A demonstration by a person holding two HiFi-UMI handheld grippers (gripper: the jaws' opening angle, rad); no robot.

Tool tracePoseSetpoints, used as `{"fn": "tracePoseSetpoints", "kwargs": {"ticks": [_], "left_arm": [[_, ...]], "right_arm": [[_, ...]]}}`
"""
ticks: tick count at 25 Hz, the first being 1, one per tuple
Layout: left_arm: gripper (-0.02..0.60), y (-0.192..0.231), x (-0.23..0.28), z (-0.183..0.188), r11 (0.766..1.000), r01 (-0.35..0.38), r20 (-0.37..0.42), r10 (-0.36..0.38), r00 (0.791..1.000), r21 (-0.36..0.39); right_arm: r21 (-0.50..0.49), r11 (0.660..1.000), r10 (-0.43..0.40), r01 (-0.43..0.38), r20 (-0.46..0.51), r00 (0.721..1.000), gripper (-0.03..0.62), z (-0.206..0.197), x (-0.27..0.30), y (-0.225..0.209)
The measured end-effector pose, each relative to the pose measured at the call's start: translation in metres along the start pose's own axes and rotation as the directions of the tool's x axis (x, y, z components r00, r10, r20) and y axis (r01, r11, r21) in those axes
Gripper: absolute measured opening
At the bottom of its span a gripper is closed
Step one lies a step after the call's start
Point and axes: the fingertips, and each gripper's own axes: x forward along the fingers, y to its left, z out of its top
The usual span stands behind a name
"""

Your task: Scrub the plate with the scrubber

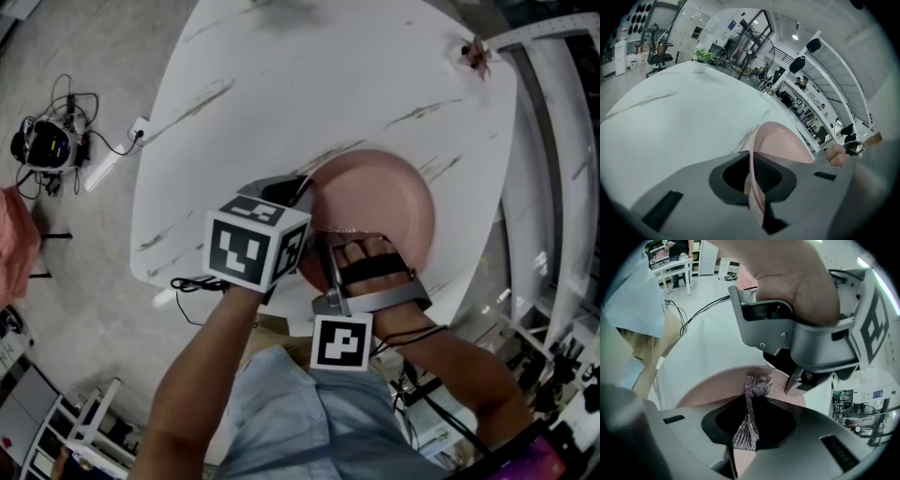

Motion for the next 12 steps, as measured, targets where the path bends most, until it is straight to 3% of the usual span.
{"fn": "tracePoseSetpoints", "kwargs": {"ticks": [7, 12], "left_arm": [[0.018, 0.001, 0.0, 0.0, 1.0, -0.012, 0.004, 0.012, 1.0, 0.004], [0.018, 0.001, -0.001, 0.0, 1.0, -0.017, 0.008, 0.017, 1.0, 0.005]], "right_arm": [[-0.031, 0.992, 0.126, -0.123, 0.109, 0.986, 0.072, 0.009, -0.013, 0.028], [-0.051, 0.962, 0.272, -0.268, 0.109, 0.956, 0.071, -0.004, -0.025, 0.051]]}}
